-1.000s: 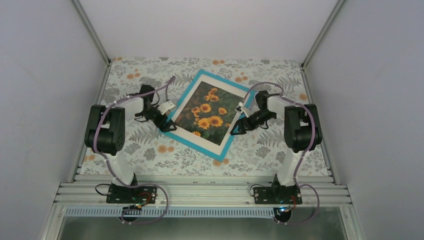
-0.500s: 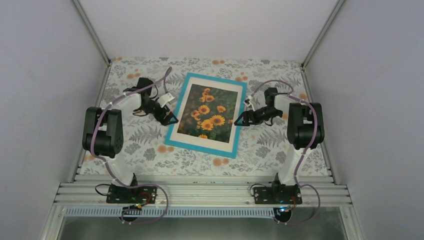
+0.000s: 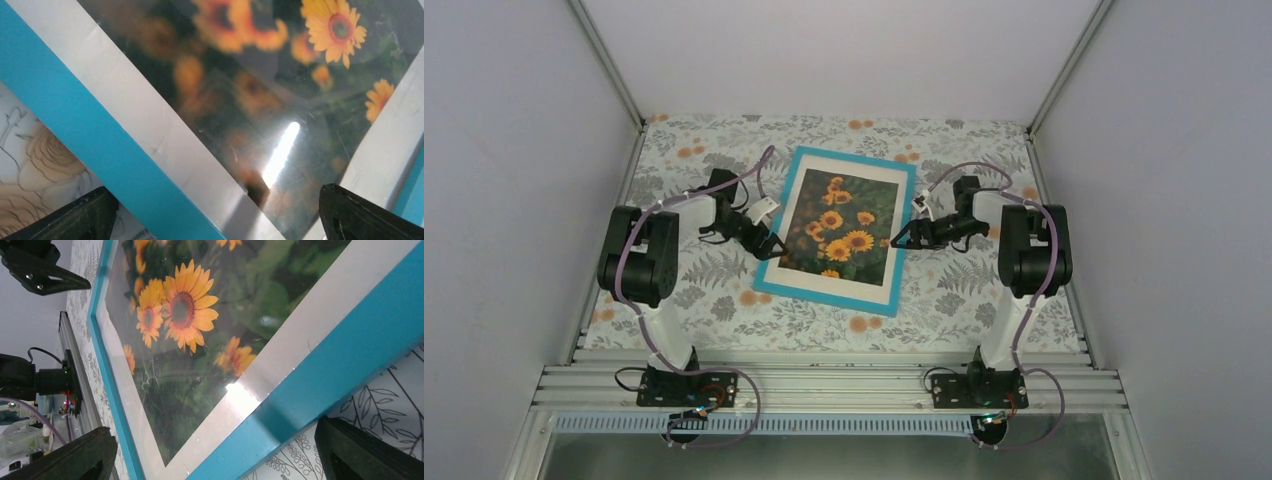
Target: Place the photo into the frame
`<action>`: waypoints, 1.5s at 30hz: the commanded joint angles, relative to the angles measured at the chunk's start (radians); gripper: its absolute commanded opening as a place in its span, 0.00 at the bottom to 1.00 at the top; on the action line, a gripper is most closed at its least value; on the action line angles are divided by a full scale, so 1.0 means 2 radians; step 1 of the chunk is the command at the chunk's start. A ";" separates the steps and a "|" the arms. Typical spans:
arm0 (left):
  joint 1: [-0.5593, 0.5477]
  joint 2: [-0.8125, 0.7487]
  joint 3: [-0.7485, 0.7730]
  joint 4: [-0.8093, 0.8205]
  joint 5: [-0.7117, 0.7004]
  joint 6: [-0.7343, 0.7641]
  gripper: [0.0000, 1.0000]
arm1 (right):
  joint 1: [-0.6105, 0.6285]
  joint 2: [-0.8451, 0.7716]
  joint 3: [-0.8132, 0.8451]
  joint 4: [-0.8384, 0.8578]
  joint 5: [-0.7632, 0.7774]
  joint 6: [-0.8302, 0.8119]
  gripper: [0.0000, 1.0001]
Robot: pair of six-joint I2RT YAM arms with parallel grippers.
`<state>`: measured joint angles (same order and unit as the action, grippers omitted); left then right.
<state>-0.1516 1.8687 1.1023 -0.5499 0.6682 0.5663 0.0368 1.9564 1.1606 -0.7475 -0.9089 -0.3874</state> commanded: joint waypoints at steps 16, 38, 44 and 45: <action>-0.003 -0.100 -0.117 -0.006 0.017 0.022 1.00 | 0.048 0.028 -0.033 0.022 0.049 0.013 1.00; 0.033 -0.124 -0.063 -0.033 -0.011 0.023 1.00 | 0.017 -0.035 -0.010 -0.016 0.090 -0.010 1.00; 0.067 -0.140 0.011 -0.063 -0.037 0.014 1.00 | -0.012 -0.076 0.043 -0.063 0.073 -0.042 1.00; 0.069 -0.145 0.022 -0.063 -0.047 0.011 1.00 | -0.016 -0.085 0.055 -0.071 0.072 -0.049 1.00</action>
<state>-0.0414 1.6337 1.0576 -0.6464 0.6174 0.5922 0.0360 1.8748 1.1809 -0.8028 -0.7685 -0.4198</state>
